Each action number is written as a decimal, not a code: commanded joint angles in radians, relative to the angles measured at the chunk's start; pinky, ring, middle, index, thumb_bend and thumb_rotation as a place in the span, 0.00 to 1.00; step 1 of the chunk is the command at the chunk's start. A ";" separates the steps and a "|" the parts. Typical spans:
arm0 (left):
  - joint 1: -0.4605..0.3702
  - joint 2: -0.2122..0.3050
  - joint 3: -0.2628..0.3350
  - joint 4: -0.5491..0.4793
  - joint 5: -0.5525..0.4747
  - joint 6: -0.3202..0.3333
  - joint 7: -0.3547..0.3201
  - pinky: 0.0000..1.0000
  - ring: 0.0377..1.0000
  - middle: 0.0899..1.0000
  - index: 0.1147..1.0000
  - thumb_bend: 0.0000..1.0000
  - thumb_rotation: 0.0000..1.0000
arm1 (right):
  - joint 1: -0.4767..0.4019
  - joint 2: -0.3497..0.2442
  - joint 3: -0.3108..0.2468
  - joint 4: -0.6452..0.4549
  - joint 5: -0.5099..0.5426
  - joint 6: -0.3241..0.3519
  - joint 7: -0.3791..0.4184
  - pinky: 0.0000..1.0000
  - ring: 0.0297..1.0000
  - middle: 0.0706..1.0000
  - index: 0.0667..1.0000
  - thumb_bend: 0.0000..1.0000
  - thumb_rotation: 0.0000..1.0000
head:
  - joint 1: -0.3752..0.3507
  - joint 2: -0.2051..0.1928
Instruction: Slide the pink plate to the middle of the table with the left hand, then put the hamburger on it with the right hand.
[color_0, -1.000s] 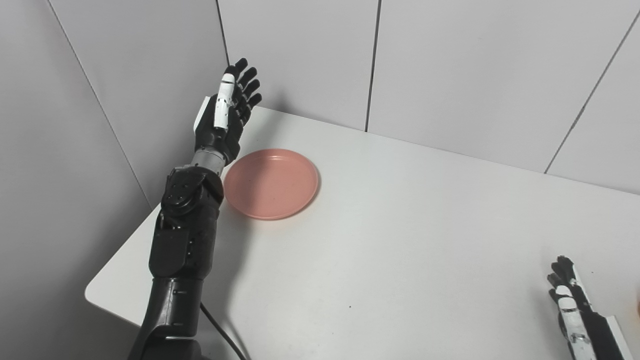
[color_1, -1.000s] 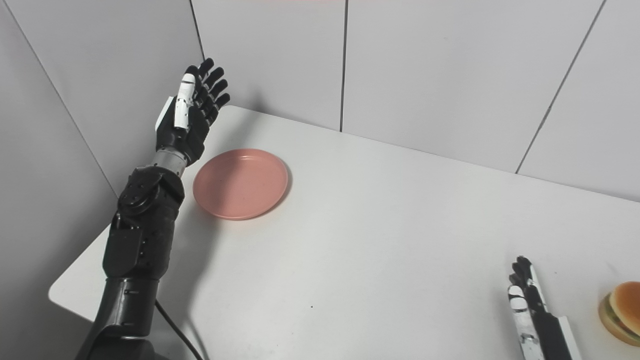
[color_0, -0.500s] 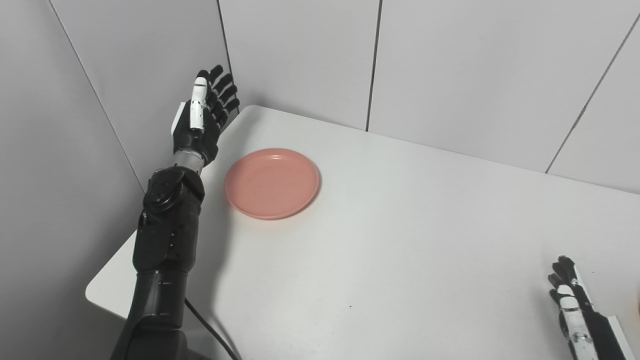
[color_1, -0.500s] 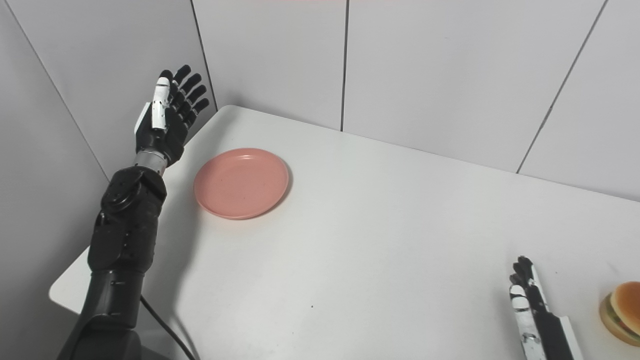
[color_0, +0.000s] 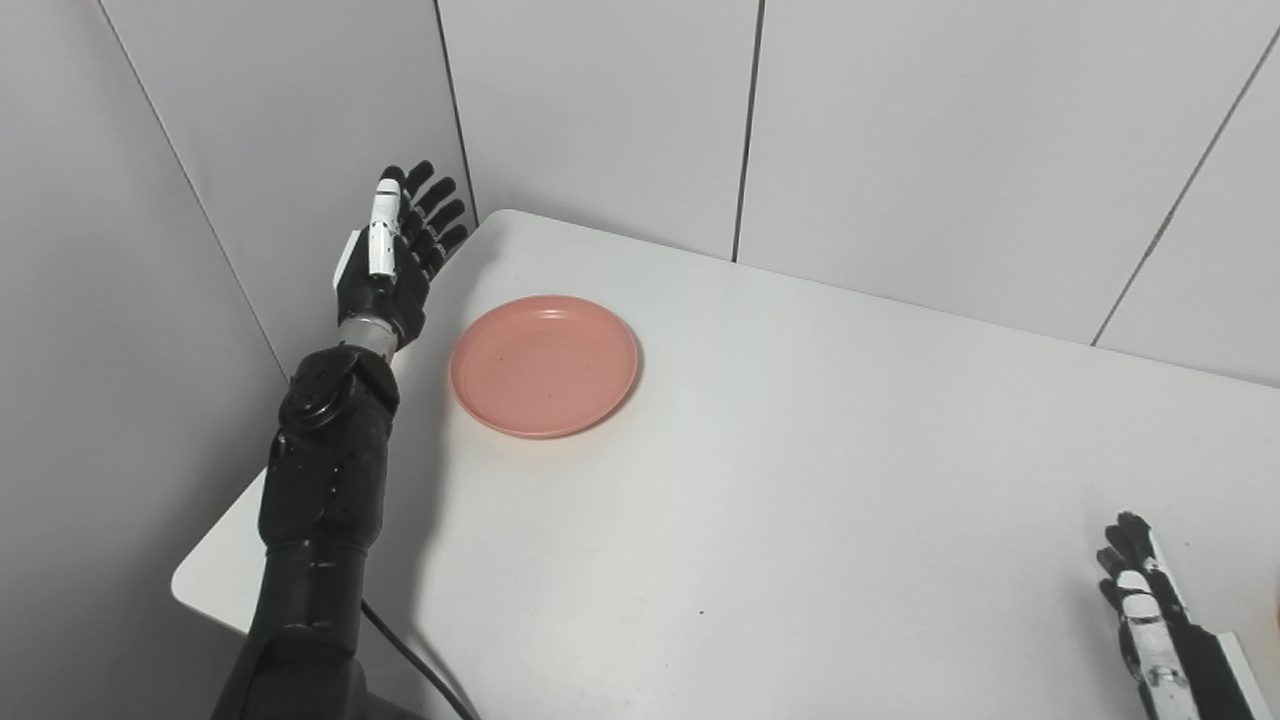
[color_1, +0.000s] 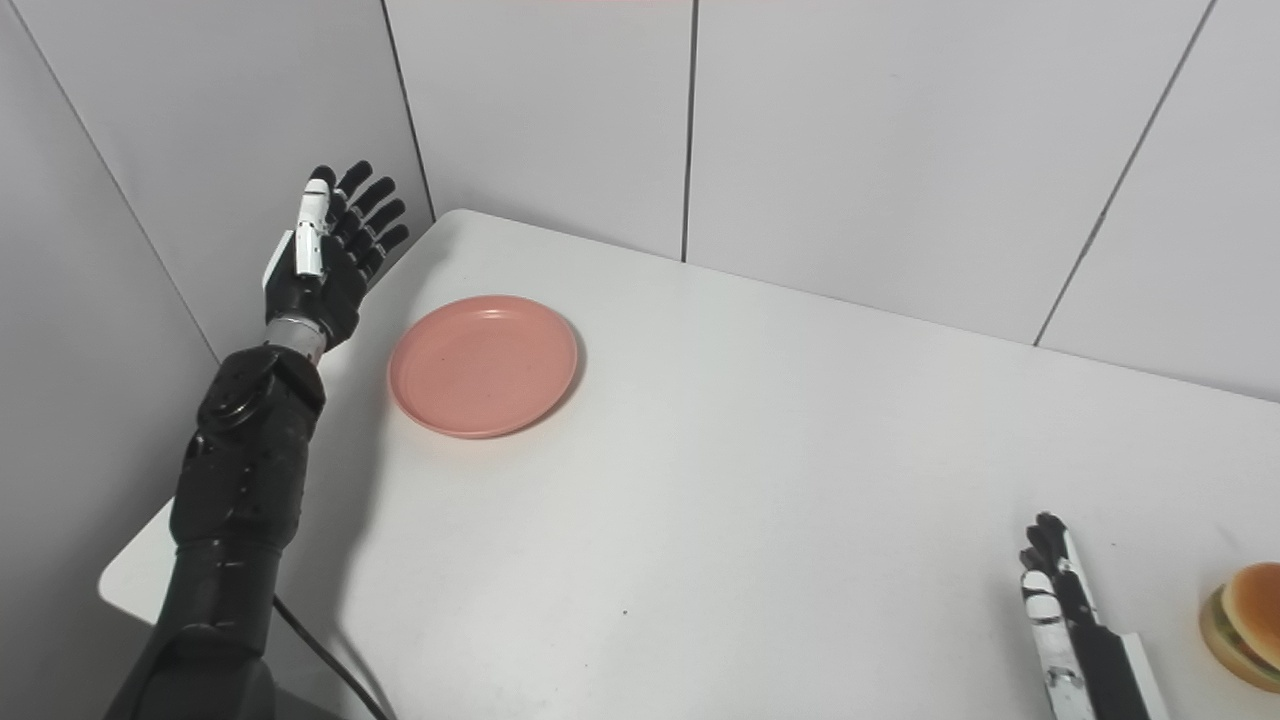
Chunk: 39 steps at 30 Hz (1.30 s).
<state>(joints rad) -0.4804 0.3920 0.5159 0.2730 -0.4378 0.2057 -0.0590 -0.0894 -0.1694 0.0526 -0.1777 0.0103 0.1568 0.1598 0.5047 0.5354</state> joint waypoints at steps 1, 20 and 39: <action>-0.019 0.038 0.010 -0.011 -0.021 -0.046 -0.019 0.92 0.90 0.89 0.89 0.38 1.00 | -0.008 -0.004 -0.006 -0.035 0.002 0.016 0.000 1.00 1.00 1.00 1.00 0.00 1.00 | -0.002 0.002; -0.005 0.037 0.019 0.128 -0.062 -0.078 -0.046 0.92 0.91 0.91 0.90 0.36 1.00 | -0.007 -0.011 -0.004 -0.031 -0.004 0.008 0.001 1.00 1.00 1.00 1.00 0.00 1.00 | 0.001 0.015; 0.031 0.006 -0.021 0.256 -0.062 -0.161 -0.114 0.94 0.91 0.90 0.90 0.39 1.00 | -0.006 -0.007 -0.003 -0.063 -0.016 0.045 -0.003 1.00 1.00 1.00 1.00 0.00 1.00 | -0.007 0.029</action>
<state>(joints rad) -0.4521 0.3969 0.5037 0.5381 -0.4994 0.0563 -0.1644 -0.0891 -0.1727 0.0540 -0.1986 -0.0079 0.1899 0.1590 0.5001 0.5630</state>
